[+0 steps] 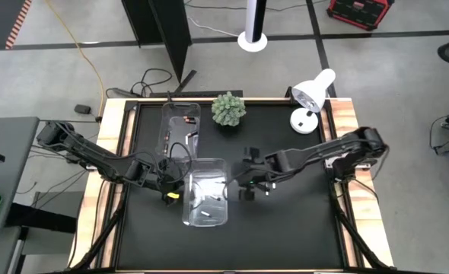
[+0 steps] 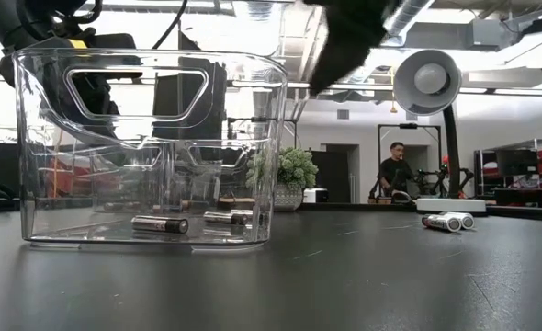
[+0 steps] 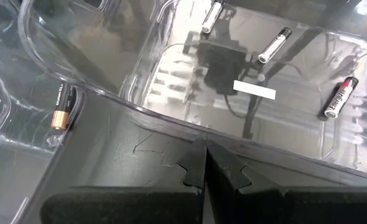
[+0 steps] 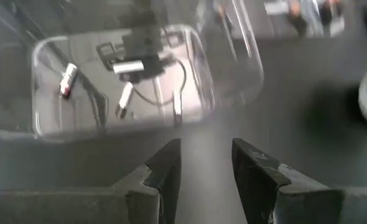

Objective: Sort batteries
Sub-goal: Put the silver and black battery into the center transparent bin

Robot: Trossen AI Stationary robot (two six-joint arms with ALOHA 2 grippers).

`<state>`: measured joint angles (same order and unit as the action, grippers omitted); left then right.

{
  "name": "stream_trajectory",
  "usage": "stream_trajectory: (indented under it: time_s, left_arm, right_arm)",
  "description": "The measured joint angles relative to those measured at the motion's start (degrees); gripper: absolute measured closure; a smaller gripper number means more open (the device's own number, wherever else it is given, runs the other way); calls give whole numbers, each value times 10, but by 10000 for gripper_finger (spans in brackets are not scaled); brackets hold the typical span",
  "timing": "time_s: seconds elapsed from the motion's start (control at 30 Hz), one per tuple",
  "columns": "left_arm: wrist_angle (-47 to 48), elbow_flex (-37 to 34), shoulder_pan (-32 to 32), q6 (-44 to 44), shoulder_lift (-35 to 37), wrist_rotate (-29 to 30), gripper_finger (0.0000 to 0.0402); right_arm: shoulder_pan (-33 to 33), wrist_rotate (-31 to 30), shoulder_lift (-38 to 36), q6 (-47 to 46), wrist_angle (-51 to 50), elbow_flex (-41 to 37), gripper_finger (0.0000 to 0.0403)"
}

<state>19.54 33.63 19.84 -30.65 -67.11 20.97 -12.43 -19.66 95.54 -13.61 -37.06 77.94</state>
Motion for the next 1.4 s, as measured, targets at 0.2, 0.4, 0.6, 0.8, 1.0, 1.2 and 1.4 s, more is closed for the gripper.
stream_trajectory:
  time_s: [0.2, 0.4, 0.6, 0.8, 1.0, 1.2, 1.4]
  left_arm:
    - [-1, 0, 0, 9, 0, 0, 400]
    - [-1, 0, 0, 8, 0, 0, 400]
    - [0, 0, 0, 8, 0, 0, 400]
    - [0, 0, 0, 8, 0, 0, 400]
    - [0, 0, 0, 8, 0, 0, 400]
    - [2, 0, 0, 9, 0, 0, 400]
    - [2, 0, 0, 9, 0, 0, 400]
  right_arm:
    - [-3, -1, -50, -135, -22, -90, 246]
    - [-8, -13, -41, -225, -40, -147, 226]
    - [-11, -12, -34, -312, -69, -173, 175]
    - [-17, -6, -30, -417, -85, -180, 165]
    - [-27, 40, -12, -474, -77, -202, 189]
    - [-37, 63, -6, -513, -65, -218, 196]
    - [-41, 63, -2, -517, -39, -218, 193]
